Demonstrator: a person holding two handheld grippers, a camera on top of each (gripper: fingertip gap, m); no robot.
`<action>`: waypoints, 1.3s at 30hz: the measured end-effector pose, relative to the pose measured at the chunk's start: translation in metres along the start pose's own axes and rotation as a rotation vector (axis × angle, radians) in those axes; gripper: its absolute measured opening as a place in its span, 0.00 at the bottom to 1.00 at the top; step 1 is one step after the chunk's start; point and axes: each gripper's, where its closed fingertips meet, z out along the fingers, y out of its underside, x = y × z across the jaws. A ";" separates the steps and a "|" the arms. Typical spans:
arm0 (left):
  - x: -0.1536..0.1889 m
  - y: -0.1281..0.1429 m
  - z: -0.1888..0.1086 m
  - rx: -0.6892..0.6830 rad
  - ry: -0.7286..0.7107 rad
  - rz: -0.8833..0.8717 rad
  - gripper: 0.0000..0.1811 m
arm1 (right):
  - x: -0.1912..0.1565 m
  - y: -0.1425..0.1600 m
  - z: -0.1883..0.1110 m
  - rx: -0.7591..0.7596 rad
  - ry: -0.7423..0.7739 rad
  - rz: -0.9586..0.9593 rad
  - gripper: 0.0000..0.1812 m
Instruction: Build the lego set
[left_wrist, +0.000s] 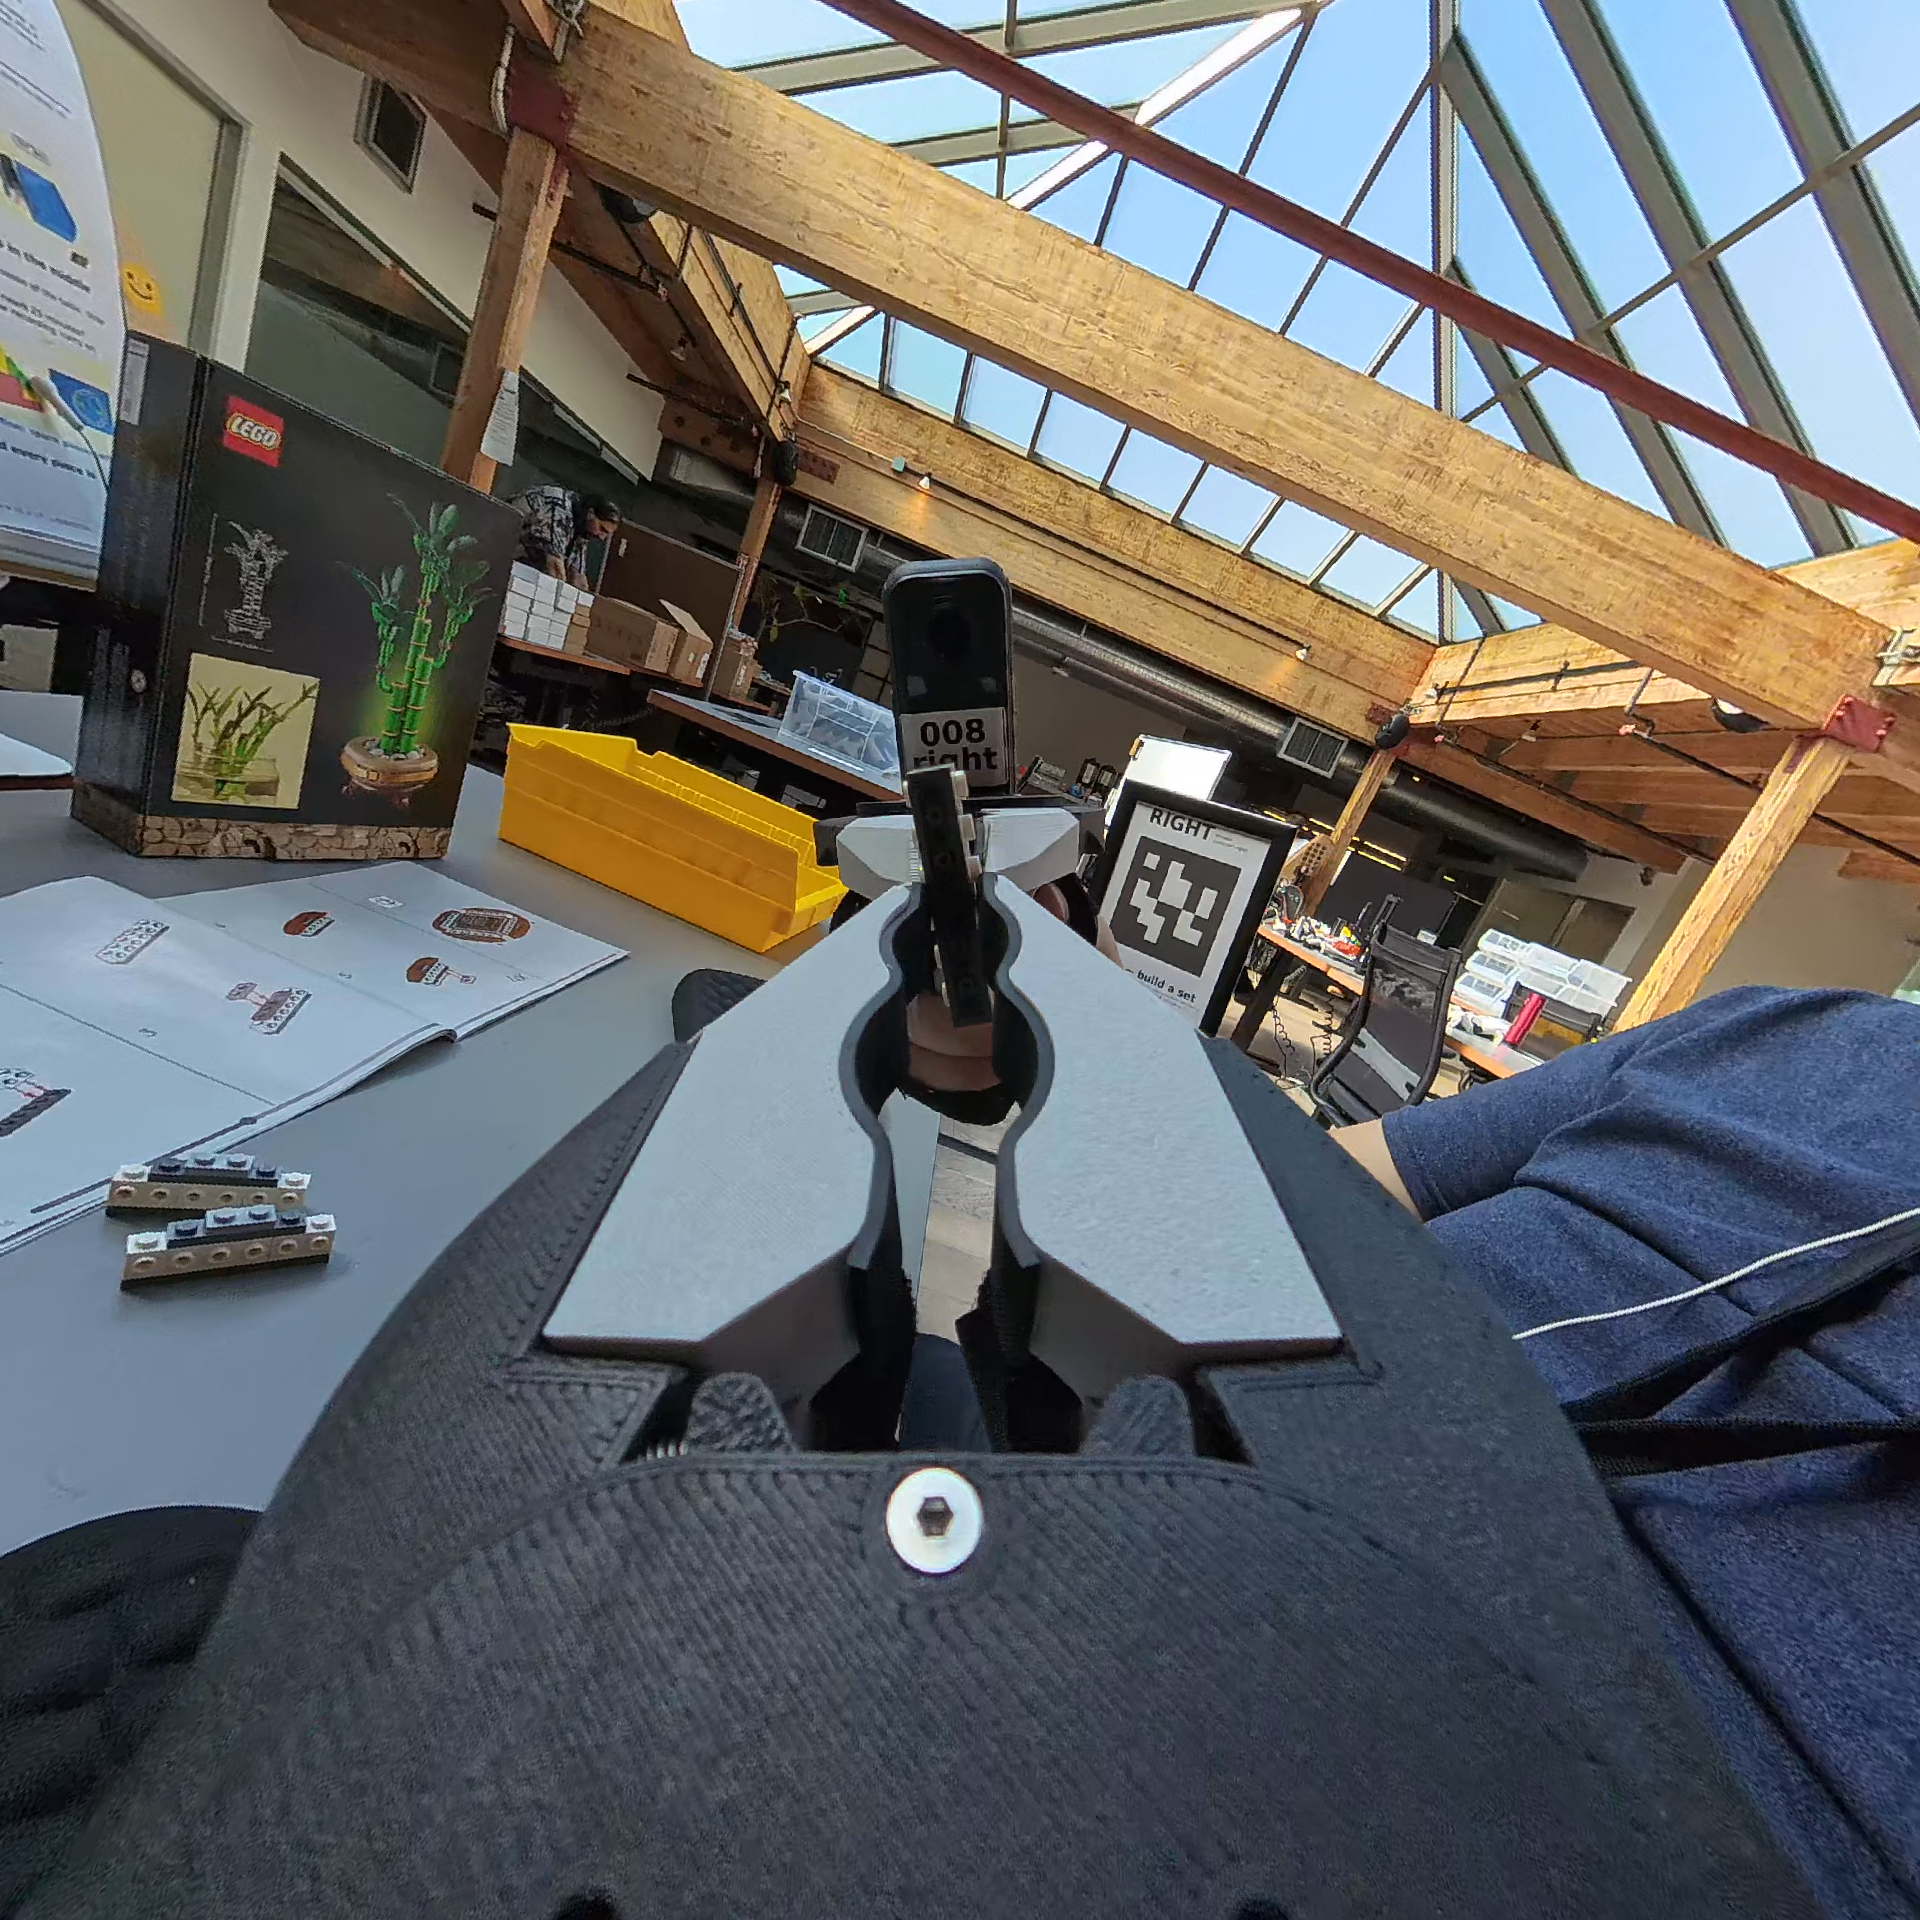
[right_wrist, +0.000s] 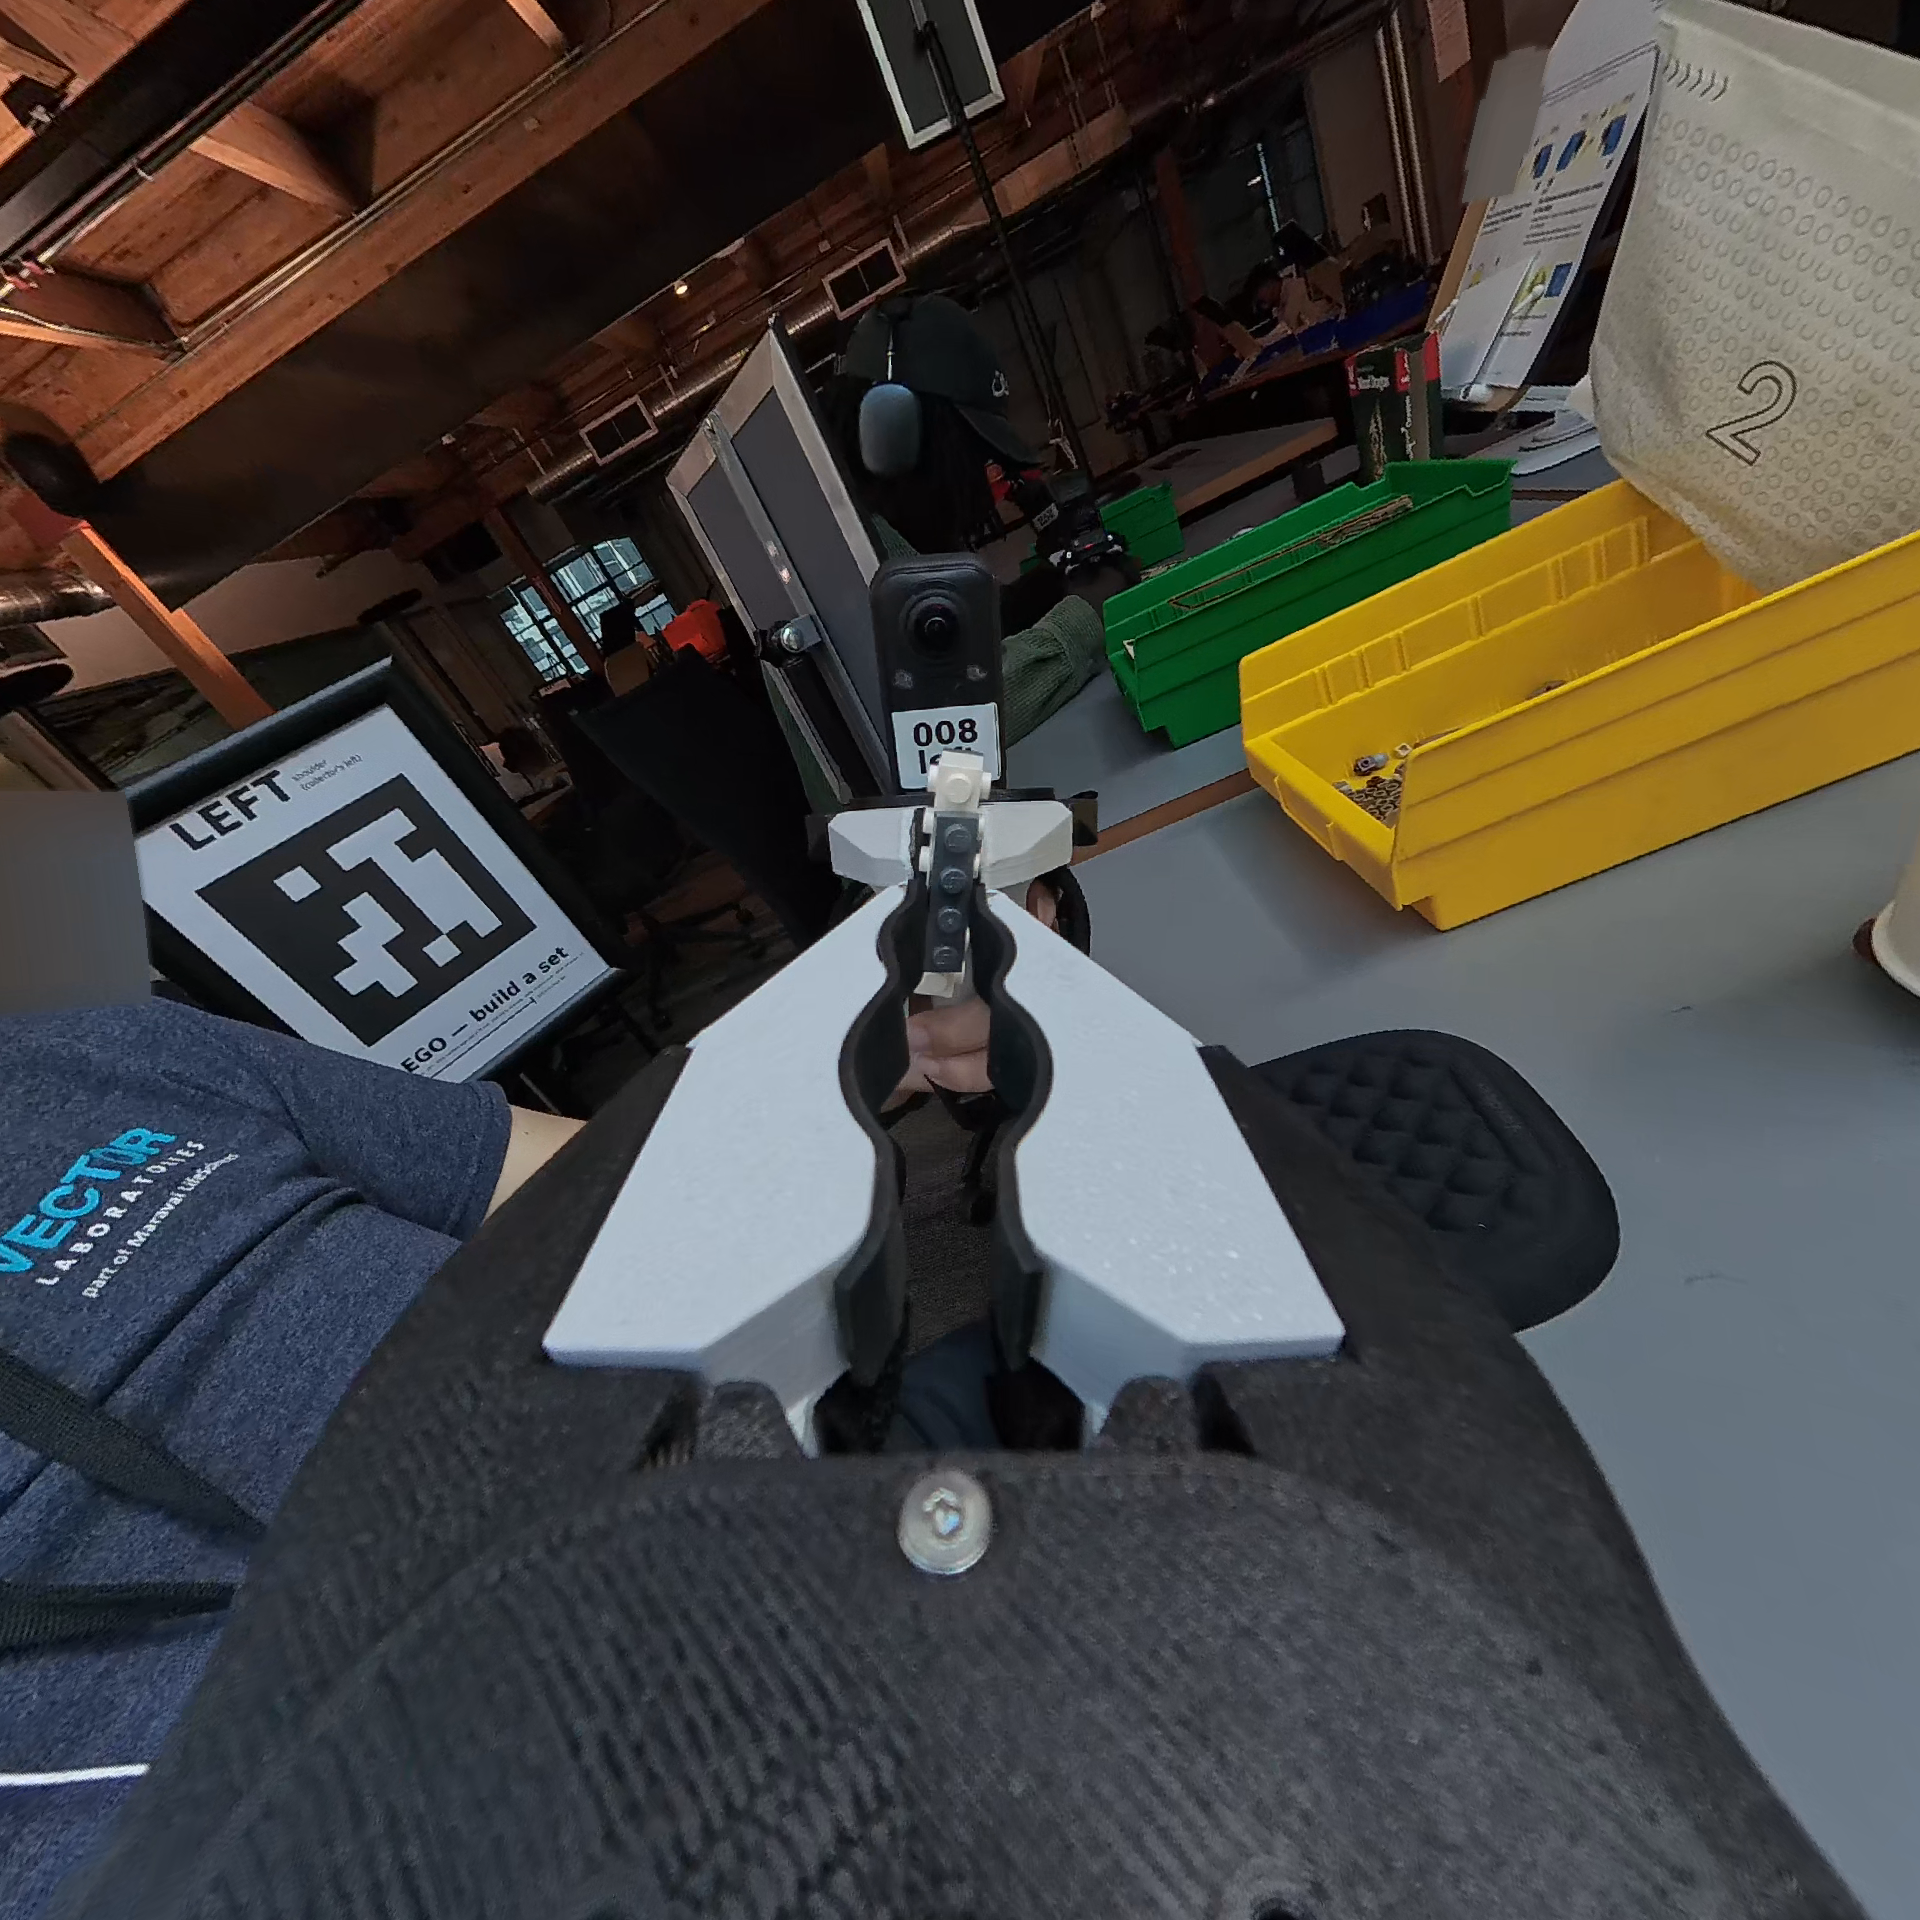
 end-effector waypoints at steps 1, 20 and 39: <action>0.000 0.000 0.000 -0.002 0.001 0.001 0.03 | 0.000 0.000 0.000 -0.001 -0.003 0.002 0.03; 0.003 0.005 0.003 -0.050 -0.027 0.059 0.03 | -0.004 0.004 -0.002 -0.042 0.021 -0.057 0.03; -0.007 0.006 0.000 -0.045 -0.026 -0.057 0.03 | 0.007 0.006 -0.001 0.061 0.001 0.052 0.04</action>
